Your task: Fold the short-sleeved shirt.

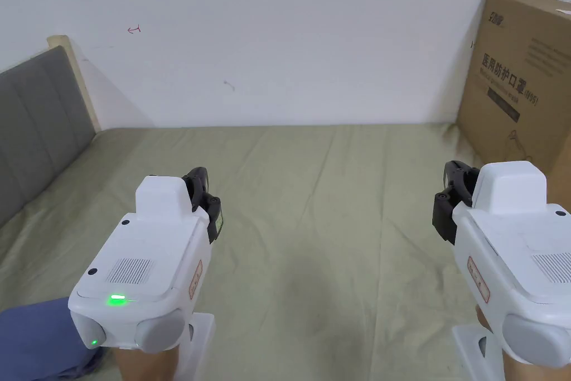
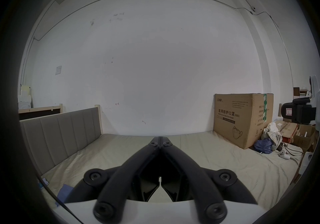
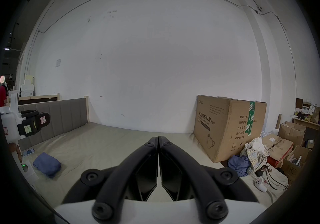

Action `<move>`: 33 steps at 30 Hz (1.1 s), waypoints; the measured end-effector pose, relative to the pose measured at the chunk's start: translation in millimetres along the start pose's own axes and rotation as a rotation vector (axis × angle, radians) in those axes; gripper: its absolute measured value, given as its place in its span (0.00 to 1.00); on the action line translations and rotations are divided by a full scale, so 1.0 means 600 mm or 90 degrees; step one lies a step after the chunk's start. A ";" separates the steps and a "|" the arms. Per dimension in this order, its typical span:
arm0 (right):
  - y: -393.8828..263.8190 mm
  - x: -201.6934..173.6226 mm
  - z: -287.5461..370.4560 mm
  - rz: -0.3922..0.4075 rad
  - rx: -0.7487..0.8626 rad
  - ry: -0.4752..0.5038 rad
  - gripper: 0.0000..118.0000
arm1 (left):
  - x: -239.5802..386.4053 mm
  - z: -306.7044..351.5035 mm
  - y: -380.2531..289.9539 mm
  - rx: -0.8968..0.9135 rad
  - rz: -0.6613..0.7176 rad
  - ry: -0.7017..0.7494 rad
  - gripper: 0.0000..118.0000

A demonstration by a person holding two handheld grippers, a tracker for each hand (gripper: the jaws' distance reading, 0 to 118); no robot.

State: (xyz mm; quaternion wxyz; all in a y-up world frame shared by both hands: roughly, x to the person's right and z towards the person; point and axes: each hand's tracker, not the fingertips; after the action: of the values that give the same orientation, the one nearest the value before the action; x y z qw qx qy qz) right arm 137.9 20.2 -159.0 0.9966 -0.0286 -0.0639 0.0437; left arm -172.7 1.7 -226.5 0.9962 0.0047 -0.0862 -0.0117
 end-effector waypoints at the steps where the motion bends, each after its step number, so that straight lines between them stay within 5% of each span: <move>1: 0.000 0.000 0.000 -0.001 0.000 0.002 0.00 | 0.000 0.000 0.000 0.000 -0.001 0.000 0.00; 33: -0.002 -0.004 -0.003 0.002 -0.005 0.005 0.00 | -0.008 -0.005 -0.005 -0.002 0.003 -0.001 0.00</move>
State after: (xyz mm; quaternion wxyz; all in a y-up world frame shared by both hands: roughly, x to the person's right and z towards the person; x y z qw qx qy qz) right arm 135.6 18.9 -160.9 0.9966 -0.0330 -0.0603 0.0452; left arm -176.8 -1.4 -230.1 0.9962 0.0028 -0.0868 -0.0099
